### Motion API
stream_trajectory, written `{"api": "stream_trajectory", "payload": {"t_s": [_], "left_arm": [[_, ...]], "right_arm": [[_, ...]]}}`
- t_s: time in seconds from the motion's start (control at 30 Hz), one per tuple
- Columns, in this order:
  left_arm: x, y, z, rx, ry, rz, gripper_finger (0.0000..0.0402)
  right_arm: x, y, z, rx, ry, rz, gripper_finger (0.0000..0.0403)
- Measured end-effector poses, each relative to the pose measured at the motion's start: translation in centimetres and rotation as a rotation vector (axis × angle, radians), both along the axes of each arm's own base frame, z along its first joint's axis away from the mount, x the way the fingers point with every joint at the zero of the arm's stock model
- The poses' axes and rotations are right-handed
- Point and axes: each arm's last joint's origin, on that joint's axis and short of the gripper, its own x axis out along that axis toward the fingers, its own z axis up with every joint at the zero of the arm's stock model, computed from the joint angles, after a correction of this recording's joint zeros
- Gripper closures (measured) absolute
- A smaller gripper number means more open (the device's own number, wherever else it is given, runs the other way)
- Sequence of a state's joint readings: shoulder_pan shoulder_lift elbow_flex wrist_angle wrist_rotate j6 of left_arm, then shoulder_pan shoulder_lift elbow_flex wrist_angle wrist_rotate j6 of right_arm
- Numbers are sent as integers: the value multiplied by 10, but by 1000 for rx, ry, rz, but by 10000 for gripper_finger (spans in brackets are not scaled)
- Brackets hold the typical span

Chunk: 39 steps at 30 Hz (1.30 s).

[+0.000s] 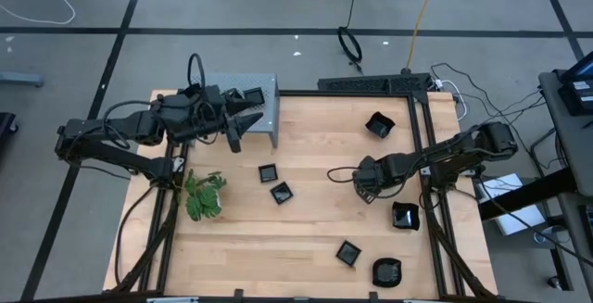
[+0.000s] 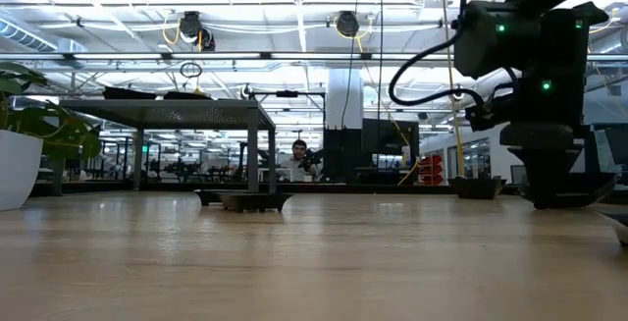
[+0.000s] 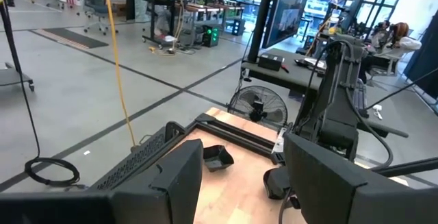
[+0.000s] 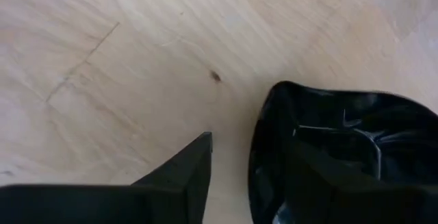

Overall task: Pick & Place Mini shaped plates
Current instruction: Move the leaf shaped plate to the center of the table

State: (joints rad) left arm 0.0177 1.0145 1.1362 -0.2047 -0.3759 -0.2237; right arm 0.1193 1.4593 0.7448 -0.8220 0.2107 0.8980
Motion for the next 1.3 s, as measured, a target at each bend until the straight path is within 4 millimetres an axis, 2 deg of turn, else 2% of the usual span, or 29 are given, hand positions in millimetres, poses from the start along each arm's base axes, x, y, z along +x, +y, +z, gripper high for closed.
{"api": "stream_trajectory", "payload": {"t_s": [0.37,0.5,0.7,0.93,1.03,1.13,1.3], "left_arm": [[0,0,0,-1,0,0,192],[0,0,0,-1,0,0,192],[0,0,0,-3,-1,1,192],[0,0,0,-7,-3,1,192],[0,0,0,-18,-7,2,192],[0,0,0,-22,-9,3,192],[0,0,0,-43,-18,4,192]], "right_arm": [[-3,0,0,-4,36,1,384],[2,1,5,30,28,74,398],[31,12,30,41,-109,368,402],[78,26,56,-62,-531,714,403],[99,24,51,-118,-645,757,403],[115,21,36,-124,-688,775,403],[138,20,9,-163,-614,861,403]]}}
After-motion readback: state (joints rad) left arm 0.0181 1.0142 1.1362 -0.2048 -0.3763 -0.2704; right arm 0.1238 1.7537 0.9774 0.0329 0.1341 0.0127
